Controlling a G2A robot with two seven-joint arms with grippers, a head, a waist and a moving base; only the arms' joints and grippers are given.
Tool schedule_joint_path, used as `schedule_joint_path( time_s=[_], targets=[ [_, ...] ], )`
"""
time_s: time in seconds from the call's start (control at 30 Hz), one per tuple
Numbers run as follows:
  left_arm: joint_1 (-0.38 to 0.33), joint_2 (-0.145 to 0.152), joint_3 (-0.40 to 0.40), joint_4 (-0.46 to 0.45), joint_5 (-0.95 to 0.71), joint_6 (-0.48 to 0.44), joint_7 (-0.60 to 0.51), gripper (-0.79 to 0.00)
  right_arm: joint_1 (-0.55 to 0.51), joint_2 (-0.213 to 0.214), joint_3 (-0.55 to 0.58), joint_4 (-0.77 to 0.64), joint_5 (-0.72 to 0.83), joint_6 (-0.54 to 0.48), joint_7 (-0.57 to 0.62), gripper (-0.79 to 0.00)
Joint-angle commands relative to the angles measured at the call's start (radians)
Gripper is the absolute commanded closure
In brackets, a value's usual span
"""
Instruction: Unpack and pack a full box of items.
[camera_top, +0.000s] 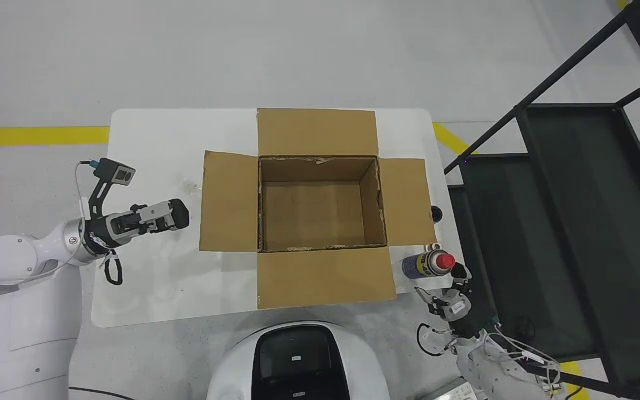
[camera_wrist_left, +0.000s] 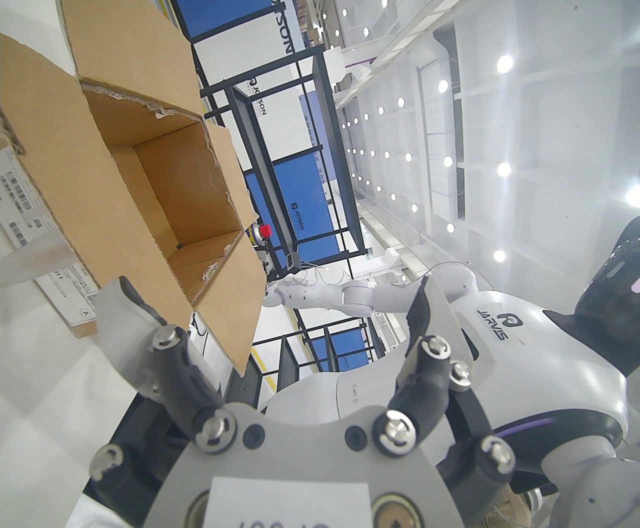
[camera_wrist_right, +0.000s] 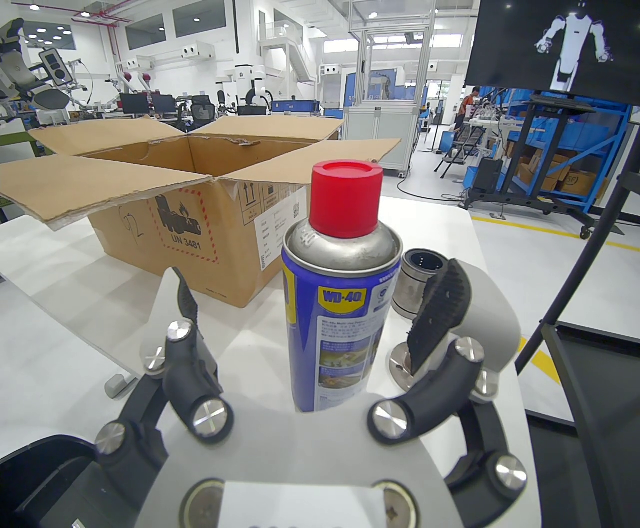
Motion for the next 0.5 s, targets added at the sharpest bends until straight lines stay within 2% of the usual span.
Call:
schedule_joint_path(
  time_s=[0.0, 0.13, 0.47],
  targets=[
    [0.000, 0.000, 0.000, 0.000, 0.000, 0.000, 0.000, -0.785, 0.000, 0.000, 0.000, 0.000, 0.000, 0.000, 0.000, -0.785],
    [0.000, 0.000, 0.000, 0.000, 0.000, 0.000, 0.000, -0.785, 0.000, 0.000, 0.000, 0.000, 0.000, 0.000, 0.000, -0.785],
    [0.000, 0.000, 0.000, 0.000, 0.000, 0.000, 0.000, -0.785, -0.028, 0.017, 0.040, -0.063, -0.036, 0.011, 0.099, -0.785]
  ],
)
